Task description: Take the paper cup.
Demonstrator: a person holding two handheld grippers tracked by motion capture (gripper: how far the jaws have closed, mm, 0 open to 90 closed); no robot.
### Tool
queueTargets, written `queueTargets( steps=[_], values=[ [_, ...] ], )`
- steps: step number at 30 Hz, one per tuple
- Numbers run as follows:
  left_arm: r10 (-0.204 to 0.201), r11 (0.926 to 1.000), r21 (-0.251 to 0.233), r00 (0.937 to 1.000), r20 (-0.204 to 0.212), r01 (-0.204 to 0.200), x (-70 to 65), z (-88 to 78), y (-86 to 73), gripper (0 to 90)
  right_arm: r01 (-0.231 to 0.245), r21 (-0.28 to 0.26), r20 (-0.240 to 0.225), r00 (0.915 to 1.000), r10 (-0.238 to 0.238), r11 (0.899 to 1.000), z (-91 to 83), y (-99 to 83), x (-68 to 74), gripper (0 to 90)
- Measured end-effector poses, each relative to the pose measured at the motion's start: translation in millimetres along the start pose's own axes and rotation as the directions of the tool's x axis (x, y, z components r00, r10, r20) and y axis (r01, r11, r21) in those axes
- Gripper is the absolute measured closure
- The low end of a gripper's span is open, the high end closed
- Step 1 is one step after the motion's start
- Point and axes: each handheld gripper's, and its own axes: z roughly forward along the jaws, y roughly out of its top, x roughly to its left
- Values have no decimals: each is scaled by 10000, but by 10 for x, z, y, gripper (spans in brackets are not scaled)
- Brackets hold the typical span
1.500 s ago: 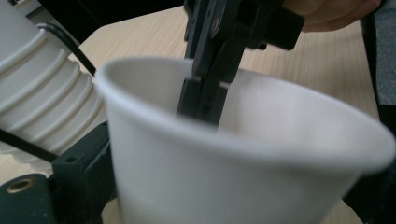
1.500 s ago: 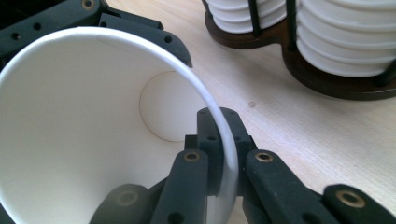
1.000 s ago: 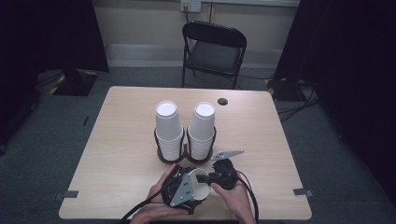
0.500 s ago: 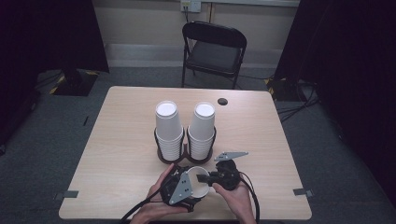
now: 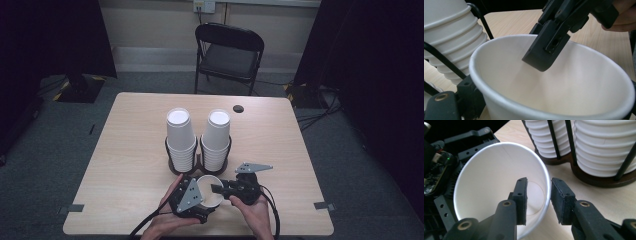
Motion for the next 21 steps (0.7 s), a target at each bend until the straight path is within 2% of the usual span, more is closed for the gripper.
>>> queueTargets(
  steps=[4,6,7,8,10,12,13,15,19,21],
  values=[
    [-428,9990,-134,9991,-19,428,21,-5,-10,104,29,-264,-3,10000,-29,9996,-10,-4,0,625],
    [-626,9979,-194,9980,-25,626,48,-20,-23,104,117,-727,-64,9999,-122,9973,-23,-16,-13,596],
    [-626,9979,-194,9980,-25,626,48,-20,-23,105,117,-727,-64,9999,-122,9973,-23,-16,-13,596],
    [-818,9962,-302,9967,2,817,49,-20,-28,105,79,-1050,-75,9999,-87,9944,-38,-24,-20,571],
    [-1168,9921,-449,9931,21,1168,71,-36,-41,105,111,-1327,-83,9999,-123,9911,-54,-29,-24,553],
    [-1192,9918,-456,9929,-8,1190,85,-45,-46,104,153,-1485,-40,9999,-161,9888,-67,-33,-25,540],
    [-1274,9905,-514,9918,20,1274,95,-49,-53,105,251,-1776,77,9997,-241,9838,-83,-40,-27,505],
    [-1574,9861,-535,9875,-13,1571,114,-50,-66,105,415,-2021,209,9991,-380,9785,-104,-49,-30,484],
    [-1675,9844,-576,9858,-117,1665,125,-64,-76,104,584,-2809,522,9976,-455,9580,-165,-64,-54,418],
    [-2024,9767,-772,9791,-201,2003,150,-111,-95,104,679,-3046,572,9970,-529,9500,-197,-80,-71,408]
  ],
)
